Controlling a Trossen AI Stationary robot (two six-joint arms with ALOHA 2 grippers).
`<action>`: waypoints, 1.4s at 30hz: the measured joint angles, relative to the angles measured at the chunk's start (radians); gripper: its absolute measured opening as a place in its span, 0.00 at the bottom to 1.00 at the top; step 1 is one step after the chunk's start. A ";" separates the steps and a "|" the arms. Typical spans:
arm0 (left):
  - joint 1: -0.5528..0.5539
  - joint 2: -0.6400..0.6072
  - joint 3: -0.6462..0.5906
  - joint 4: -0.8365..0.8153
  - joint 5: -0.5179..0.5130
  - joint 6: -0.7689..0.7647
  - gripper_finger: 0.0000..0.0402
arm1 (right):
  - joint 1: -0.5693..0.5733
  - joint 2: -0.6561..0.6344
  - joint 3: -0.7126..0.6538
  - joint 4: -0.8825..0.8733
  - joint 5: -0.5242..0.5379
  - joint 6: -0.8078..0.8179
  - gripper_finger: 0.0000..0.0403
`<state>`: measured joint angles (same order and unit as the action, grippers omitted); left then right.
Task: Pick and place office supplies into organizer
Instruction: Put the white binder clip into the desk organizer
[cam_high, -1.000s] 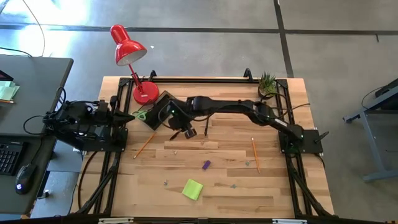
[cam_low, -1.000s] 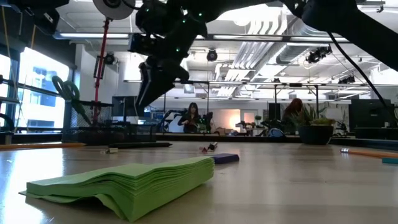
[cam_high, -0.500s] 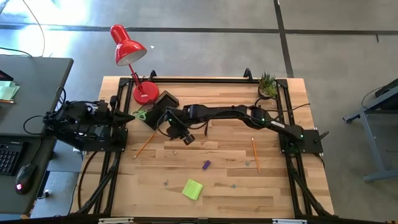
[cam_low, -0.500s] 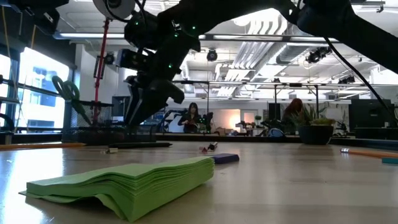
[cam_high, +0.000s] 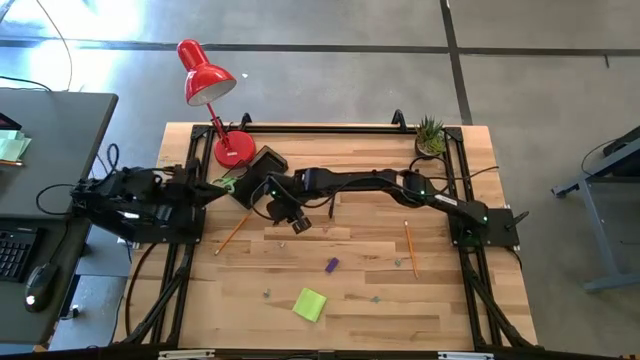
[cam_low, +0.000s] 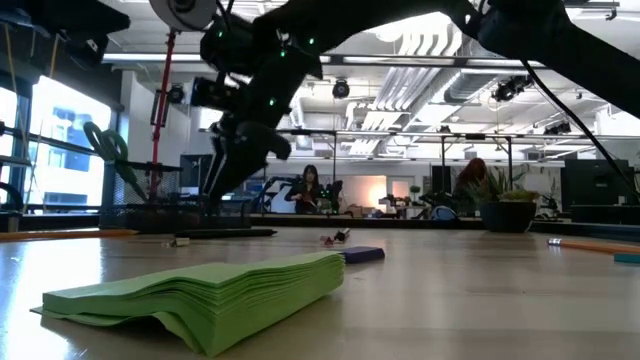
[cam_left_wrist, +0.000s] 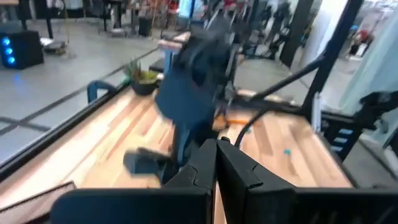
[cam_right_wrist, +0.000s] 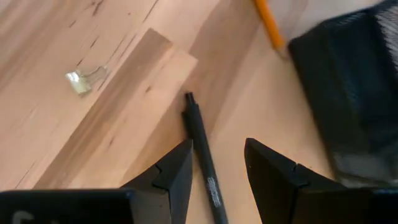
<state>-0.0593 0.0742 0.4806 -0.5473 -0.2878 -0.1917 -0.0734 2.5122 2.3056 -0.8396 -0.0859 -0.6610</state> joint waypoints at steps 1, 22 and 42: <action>0.000 0.017 0.000 0.017 0.000 -0.002 0.00 | 0.000 -0.009 0.008 -0.024 0.006 0.009 0.34; 0.000 0.607 0.084 -0.017 0.121 -0.025 0.00 | -0.002 -0.118 -0.004 -0.610 0.140 0.326 0.34; -0.165 0.869 0.085 0.085 0.216 0.038 0.00 | 0.106 -0.326 -0.005 -0.732 0.260 0.567 0.34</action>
<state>-0.2243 0.9433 0.5652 -0.4626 -0.0715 -0.1535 0.0328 2.1858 2.3005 -1.5719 0.1742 -0.0944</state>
